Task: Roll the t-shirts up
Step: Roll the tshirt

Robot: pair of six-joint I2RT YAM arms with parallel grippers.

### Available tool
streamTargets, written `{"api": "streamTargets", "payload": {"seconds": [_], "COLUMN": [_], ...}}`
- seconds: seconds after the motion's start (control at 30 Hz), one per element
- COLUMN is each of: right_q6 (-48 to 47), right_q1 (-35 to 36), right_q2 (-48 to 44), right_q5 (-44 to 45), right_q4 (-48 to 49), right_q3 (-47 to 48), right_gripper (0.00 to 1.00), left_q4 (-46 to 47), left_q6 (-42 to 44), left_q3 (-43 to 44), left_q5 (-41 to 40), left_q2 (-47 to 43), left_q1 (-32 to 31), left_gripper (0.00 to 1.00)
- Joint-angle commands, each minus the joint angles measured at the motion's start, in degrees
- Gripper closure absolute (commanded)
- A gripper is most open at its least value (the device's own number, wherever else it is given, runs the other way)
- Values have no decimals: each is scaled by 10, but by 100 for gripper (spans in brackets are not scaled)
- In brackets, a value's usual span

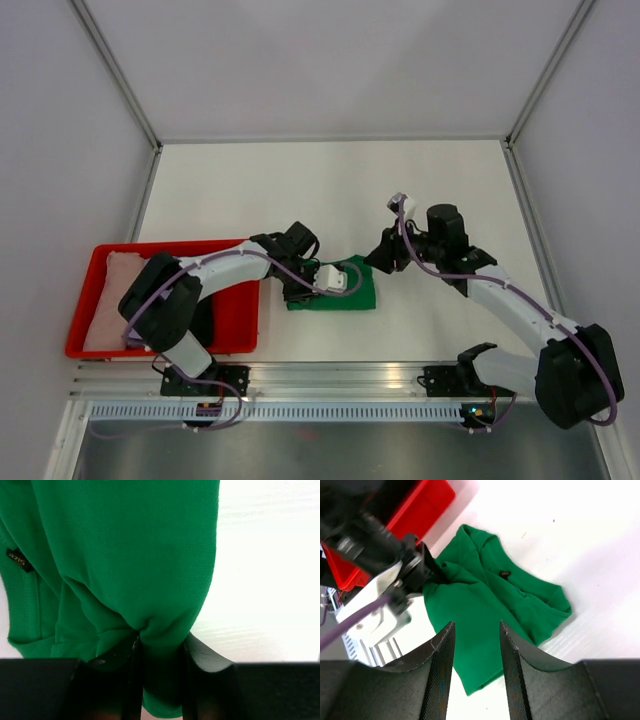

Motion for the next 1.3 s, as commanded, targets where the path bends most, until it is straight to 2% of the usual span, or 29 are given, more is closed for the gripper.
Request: {"api": "streamTargets", "payload": {"seconds": [0.0, 0.07, 0.13, 0.2, 0.27, 0.3, 0.33, 0.37, 0.43, 0.47, 0.57, 0.73, 0.87, 0.97, 1.07, 1.13, 1.27], "right_q6": [-67, -109, -157, -196, -279, -311, -369, -385, -399, -405, -444, -530, -528, -471, -472, -489, -548], "right_q1": [-7, -7, -6, -5, 13, 30, 75, 101, 151, 156, 167, 188, 204, 206, 206, 207, 212], "right_q2": [-48, -88, -123, -132, -117, -106, -87, -79, -71, -70, -59, -19, -49, -138, -200, -216, -200], "right_q5": [-24, -60, -51, -56, -52, -20, 10, 60, 88, 91, 101, 109, 142, 165, 170, 161, 155], "right_q4": [21, 21, 28, 25, -3, -51, -71, -87, -76, -67, -55, -95, -86, -61, -120, -161, -165], "right_q3": [-32, -54, -68, -79, -70, -63, -57, -46, -43, -43, -40, -39, -47, -64, -62, -63, -72], "right_gripper": [53, 54, 55, 55, 52, 51, 48, 44, 40, 36, 32, 30, 30, 28, 28, 27, 27], "left_q4": [-110, -154, -202, -217, -226, -228, -235, -240, -254, -262, -264, -265, -266, -267, -269, -269, -271], "left_q6": [-3, 15, 25, 31, 44, 47, 52, 56, 68, 73, 88, 95, 93, 95, 97, 96, 96], "left_q3": [47, 90, 115, 131, 134, 135, 137, 144, 152, 158, 159, 163, 171, 170, 168, 166, 160], "left_q5": [93, 152, 186, 192, 195, 196, 200, 201, 202, 200, 199, 196, 197, 196, 198, 201, 205], "left_q2": [27, 45, 72, 85, 89, 90, 95, 98, 110, 111, 112, 119, 126, 128, 126, 126, 126], "left_q1": [35, 61, 73, 78, 81, 82, 84, 89, 91, 96, 99, 101, 107, 111, 113, 115, 122], "left_gripper": [73, 71, 69, 69, 68, 68, 68, 68, 67, 67, 67, 67, 67, 67, 67, 67, 67]}}
